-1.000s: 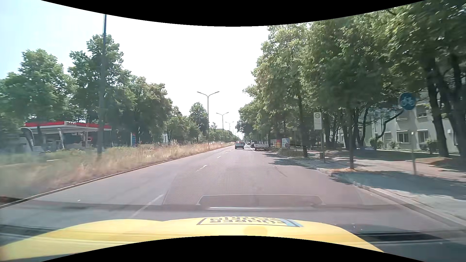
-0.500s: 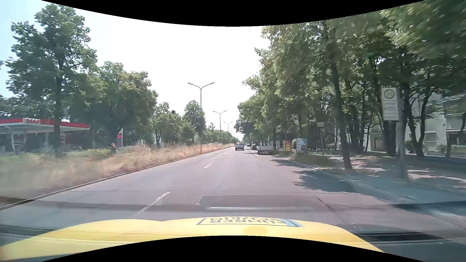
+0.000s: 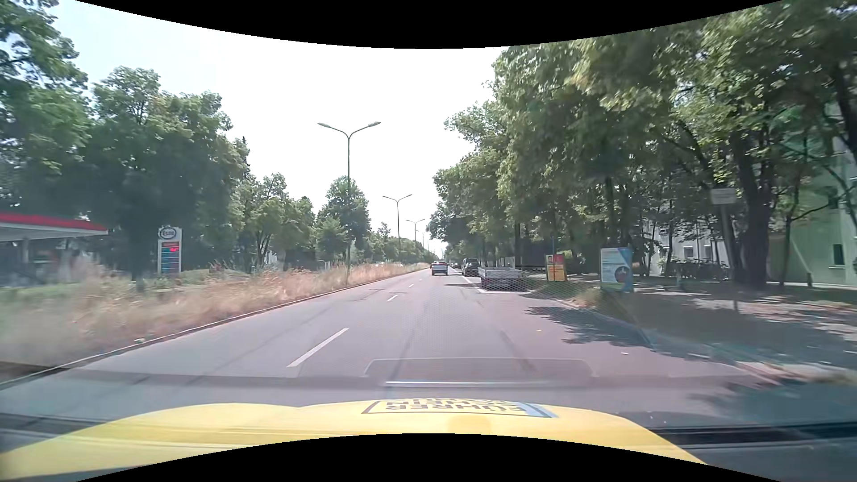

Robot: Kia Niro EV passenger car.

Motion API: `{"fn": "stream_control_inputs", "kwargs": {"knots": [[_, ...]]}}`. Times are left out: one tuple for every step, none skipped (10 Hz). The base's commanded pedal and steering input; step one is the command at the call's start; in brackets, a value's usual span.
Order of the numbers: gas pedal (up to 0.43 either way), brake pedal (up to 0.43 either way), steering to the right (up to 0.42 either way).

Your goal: Follow the waypoints while adhering to traffic rules and regulations

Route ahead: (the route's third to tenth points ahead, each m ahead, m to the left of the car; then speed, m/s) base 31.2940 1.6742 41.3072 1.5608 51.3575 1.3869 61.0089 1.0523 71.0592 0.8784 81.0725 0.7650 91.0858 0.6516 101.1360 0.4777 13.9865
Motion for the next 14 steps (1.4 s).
{"fn": "stream_control_inputs", "kwargs": {"knots": [[0.02,0.0,0.003],[0.028,0.0,0.003],[0.028,0.0,0.004],[0.028,0.0,0.003],[0.028,0.0,0.003],[0.028,0.0,0.003],[0.028,0.0,0.003],[0.028,0.0,0.003],[0.028,0.0,0.003],[0.039,0.0,0.003],[0.039,0.0,0.004],[0.067,0.0,0.003],[0.067,0.0,0.003],[0.067,0.0,0.003]]}}
